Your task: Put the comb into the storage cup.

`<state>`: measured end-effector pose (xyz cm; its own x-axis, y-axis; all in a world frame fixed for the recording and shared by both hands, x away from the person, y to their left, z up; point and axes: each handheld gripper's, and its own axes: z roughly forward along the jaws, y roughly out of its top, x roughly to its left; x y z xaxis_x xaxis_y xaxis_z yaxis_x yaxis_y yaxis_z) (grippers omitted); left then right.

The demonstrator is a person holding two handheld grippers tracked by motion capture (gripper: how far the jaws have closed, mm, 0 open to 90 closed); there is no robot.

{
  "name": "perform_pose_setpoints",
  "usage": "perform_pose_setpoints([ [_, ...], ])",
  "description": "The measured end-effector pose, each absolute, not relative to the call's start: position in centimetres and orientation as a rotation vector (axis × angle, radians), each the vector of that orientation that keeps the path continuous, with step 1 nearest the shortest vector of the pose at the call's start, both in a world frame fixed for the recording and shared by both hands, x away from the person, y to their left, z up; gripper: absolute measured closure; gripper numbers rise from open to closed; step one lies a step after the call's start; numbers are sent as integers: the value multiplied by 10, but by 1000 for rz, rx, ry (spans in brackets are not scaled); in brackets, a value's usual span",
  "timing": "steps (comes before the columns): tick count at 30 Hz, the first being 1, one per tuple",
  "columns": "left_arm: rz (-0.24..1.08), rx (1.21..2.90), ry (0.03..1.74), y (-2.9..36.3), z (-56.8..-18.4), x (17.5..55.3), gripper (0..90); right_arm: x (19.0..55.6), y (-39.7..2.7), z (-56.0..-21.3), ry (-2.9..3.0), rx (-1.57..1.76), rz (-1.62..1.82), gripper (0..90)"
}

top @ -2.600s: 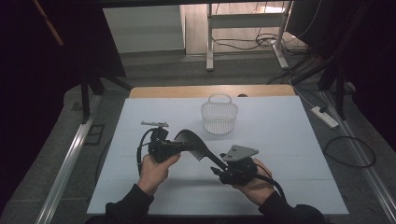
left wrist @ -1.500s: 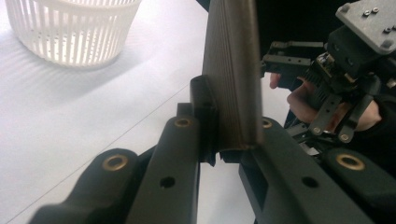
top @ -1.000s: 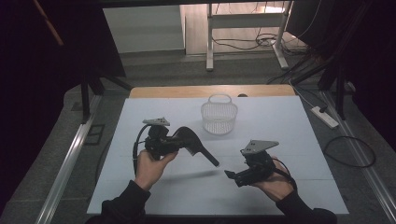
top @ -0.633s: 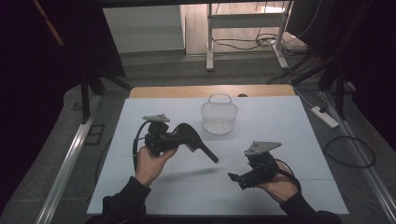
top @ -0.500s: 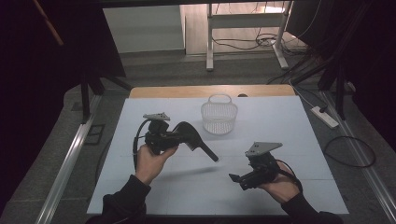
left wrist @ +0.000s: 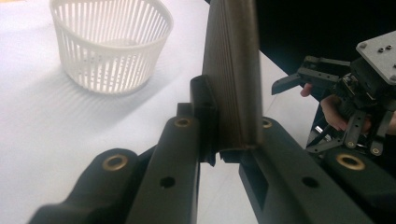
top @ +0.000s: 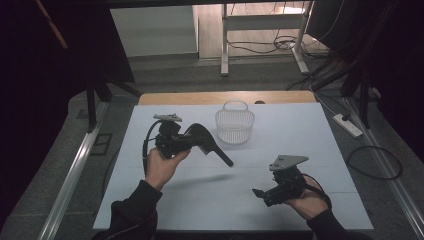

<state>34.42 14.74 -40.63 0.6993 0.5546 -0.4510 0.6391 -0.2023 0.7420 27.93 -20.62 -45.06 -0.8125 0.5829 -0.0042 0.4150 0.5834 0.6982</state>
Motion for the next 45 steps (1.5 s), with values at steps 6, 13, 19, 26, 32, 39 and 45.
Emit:
perform_pose_setpoints([
  [6, -105, 1869, 939, 147, -405, 350, 871, 277, -212, -452, 2576, 849, 1044, 5],
  [13, -95, 1865, 947, 146, -400, 357, 871, 273, -220, -451, 2561, 872, 1063, 0],
  [19, -88, 1853, 958, 148, -397, 366, 871, 269, -226, -450, 2533, 897, 1096, 0],
  [26, -82, 1842, 955, 149, -388, 374, 871, 264, -235, -449, 2512, 917, 1109, 0],
  [32, -74, 1823, 962, 151, -380, 381, 871, 260, -244, -449, 2499, 943, 1098, 0],
  [39, -61, 1816, 965, 151, -372, 389, 871, 254, -258, -449, 2484, 976, 1068, 0],
  [45, -43, 1810, 968, 150, -364, 396, 871, 249, -268, -449, 2460, 1015, 1071, 0],
])
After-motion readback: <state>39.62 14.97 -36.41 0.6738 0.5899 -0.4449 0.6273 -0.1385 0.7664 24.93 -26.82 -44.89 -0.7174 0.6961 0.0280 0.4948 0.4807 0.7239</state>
